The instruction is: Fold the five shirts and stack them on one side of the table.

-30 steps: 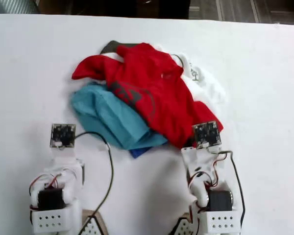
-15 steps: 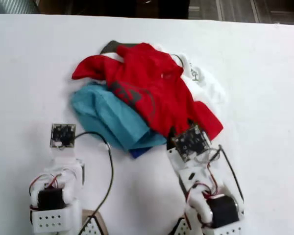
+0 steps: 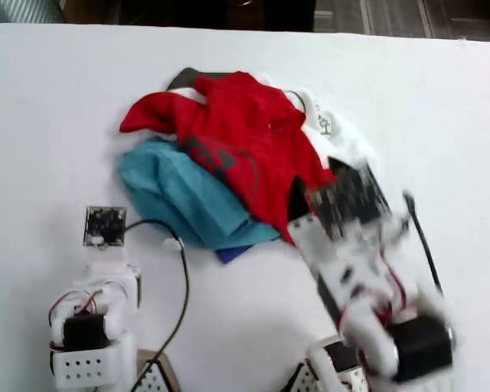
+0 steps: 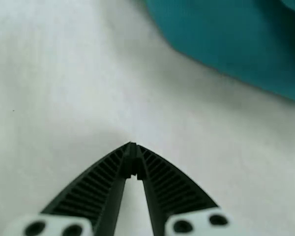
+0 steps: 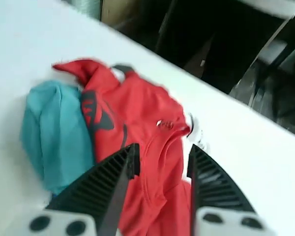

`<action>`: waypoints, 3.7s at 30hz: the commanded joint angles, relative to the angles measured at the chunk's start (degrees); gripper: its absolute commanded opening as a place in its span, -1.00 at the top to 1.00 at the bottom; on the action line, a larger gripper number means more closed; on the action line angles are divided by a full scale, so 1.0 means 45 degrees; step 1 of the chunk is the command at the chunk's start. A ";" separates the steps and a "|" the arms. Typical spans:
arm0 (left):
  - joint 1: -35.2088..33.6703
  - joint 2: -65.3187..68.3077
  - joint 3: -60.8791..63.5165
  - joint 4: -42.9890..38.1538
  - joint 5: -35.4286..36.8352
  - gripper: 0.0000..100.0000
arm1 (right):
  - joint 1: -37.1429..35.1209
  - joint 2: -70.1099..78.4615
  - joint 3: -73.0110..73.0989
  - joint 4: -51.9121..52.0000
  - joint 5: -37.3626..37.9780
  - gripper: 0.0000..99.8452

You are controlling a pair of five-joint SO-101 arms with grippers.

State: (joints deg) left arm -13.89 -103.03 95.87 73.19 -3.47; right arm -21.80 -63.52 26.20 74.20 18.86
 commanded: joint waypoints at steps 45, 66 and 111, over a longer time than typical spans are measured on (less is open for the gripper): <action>-0.0039 -0.0215 0.0264 0.0059 -0.0039 0.95 | -0.0987 1.6557 -1.3167 0.5480 0.0000 0.30; -0.0098 -0.0254 0.0264 -0.2540 -0.0059 0.95 | 0.4132 1.3705 -0.9963 0.5968 -0.0762 0.30; 0.3106 1.3734 -1.2825 -0.3263 -0.2852 0.95 | 0.4269 0.6046 -0.5099 0.5968 -0.0742 0.30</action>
State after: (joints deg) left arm -3.25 -54.51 47.16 57.71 -15.69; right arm -3.34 -32.31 2.81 100.04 15.96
